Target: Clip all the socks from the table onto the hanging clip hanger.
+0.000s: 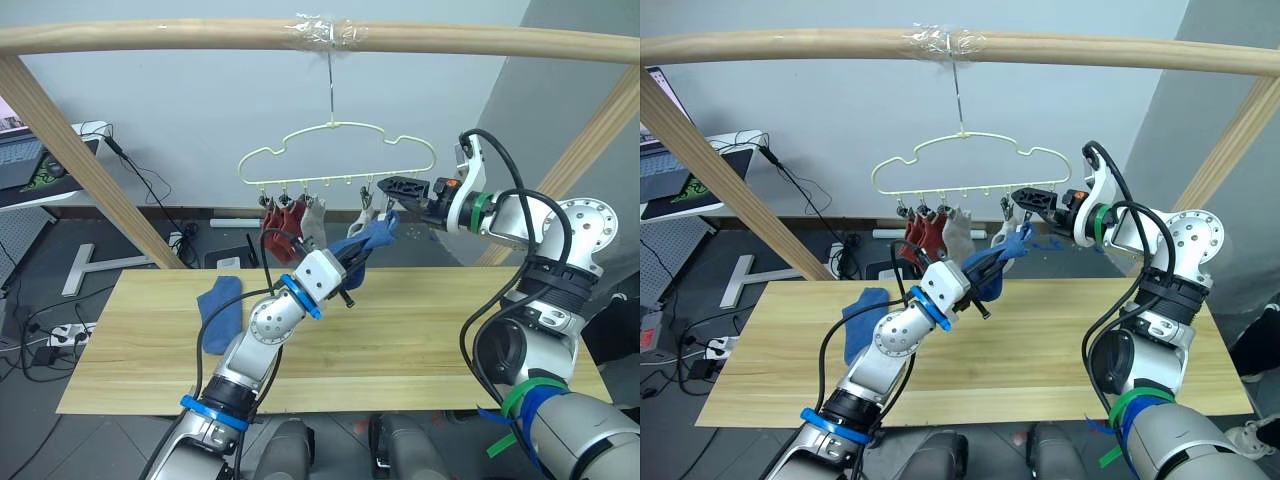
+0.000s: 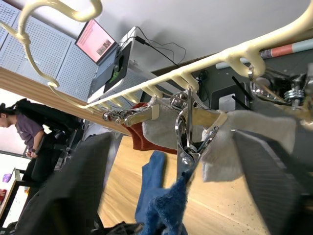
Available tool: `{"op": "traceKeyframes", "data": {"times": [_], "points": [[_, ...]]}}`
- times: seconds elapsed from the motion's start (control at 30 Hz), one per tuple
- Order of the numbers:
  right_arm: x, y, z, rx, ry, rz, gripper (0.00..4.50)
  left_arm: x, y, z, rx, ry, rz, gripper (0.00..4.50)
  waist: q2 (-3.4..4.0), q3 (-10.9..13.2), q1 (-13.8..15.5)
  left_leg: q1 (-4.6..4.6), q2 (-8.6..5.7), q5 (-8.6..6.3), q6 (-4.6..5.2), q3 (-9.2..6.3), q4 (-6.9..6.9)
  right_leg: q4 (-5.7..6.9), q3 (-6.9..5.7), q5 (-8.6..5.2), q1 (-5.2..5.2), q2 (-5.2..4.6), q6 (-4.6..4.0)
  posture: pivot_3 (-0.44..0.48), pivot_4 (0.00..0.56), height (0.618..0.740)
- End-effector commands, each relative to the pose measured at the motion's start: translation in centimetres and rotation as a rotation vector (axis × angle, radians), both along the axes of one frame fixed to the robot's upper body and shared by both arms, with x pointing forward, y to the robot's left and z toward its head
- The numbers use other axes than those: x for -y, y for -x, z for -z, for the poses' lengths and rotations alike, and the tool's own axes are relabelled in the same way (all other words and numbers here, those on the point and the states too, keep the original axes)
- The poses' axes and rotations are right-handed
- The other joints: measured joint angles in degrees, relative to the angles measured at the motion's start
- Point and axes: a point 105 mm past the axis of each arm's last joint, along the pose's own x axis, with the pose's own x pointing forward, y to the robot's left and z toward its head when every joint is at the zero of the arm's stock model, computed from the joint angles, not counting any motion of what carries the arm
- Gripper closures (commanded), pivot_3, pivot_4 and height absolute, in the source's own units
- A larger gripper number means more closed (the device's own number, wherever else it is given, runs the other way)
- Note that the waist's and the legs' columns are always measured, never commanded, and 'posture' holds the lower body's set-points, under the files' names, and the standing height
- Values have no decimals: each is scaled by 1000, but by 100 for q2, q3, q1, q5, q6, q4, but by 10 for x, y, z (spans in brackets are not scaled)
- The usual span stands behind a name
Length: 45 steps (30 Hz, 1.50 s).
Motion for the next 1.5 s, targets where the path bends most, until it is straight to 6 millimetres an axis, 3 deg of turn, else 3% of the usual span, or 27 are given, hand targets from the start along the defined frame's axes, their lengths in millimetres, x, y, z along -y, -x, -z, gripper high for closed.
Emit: {"op": "traceKeyframes", "data": {"times": [0.03, 0.17, 0.3, 0.37, 0.43, 0.57, 0.67, 0.8, 0.87, 1.03, 1.13, 1.27, 1.4, 1.5], "points": [[12, 4, -31, 140, -18, 25, 41, 11, 2, -6, -24, 41, 50, 4500, 0, 0, 0, 0, -1, 0, 0, 1, 0, 0, 0, 0, 0, 0, 0, 9, 152, 740], [34, 3, -30, 297, 208, 166, 41, 26, 0, 1, -91, 34, 90, 4500, 0, -1, 19, -6, -8, 0, 0, -2, 0, -7, -4, 0, 1, 6, 2, 2, 154, 740], [36, 6, -29, 393, 299, 172, 41, 29, -3, 1, -157, 89, 92, 4500, 1, -1, -45, -3, -8, -1, 1, 22, 0, -6, 0, 0, -1, 4, 6, 2, 154, 740], [36, 8, -30, 483, 378, 177, 41, 33, -5, 11, -326, 160, 122, 4500, 3, -3, -64, 1, -2, 0, 1, 28, 0, -4, 5, 0, -2, 4, 6, -20, 156, 740], [41, 7, -27, 541, 408, 241, 0, 35, -7, 16, -464, 249, 143, 3958, 3, -3, -99, 2, 0, 0, 1, 24, 3, -2, 1, -1, -2, 16, 8, -20, 156, 740], [49, 5, -11, 557, 466, 329, 0, 28, -11, 15, -475, 242, 117, 2755, 3, -2, -154, 3, 4, 1, 2, 24, 7, -1, 8, -16, -1, 26, 33, -25, 159, 740], [41, 9, -7, 715, 575, 321, 0, 18, -14, 18, -488, 237, 85, 1901, 3, -3, -169, 7, 4, 2, 3, 29, 10, 2, 23, -16, -1, 27, 32, -27, 163, 740], [35, 11, 9, 687, 498, 357, 0, 9, -16, 22, -459, 193, 39, 592, 3, -2, -180, 17, 6, 2, 3, 47, 8, 4, 38, -16, -1, 31, 34, -10, 170, 740], [30, 13, 11, 779, 566, 351, 0, 3, -13, 20, -452, 186, 45, 18, 3, -2, -168, 17, 7, 2, 2, 46, 11, 4, 47, -14, -1, 31, 35, -10, 170, 740], [18, 13, 11, 823, 501, 457, 0, -37, -6, 6, -418, 177, -21, 18, 3, -2, -190, 22, 13, 2, 2, 51, 6, 4, 61, -12, -2, 30, 32, 16, 177, 740], [9, 11, 19, 843, 535, 446, 639, -51, -2, 0, -409, 158, -34, 0, 3, -2, -160, 28, 17, 3, 2, 43, 4, 10, 56, -13, -2, 30, 33, 16, 177, 740], [4, 8, 22, 821, 526, 460, 2082, -66, -3, -16, -378, 152, -56, 0, 2, -2, -128, 32, 9, 3, 1, 45, 10, 7, 55, -14, 7, 31, 34, 43, 182, 740], [-6, 6, 23, 815, 498, 456, 2082, -77, -3, -36, -333, 162, -74, 0, 1, -1, -127, 30, 7, 3, 1, 49, 8, 2, 57, -13, 6, 27, 32, 63, 186, 740], [-11, 4, 25, 804, 490, 463, 2674, -75, 0, -42, -325, 168, -64, 0, 1, -1, -122, 31, 10, 3, 1, 43, 3, 3, 55, -2, 5, 27, 14, 63, 186, 740]]}}
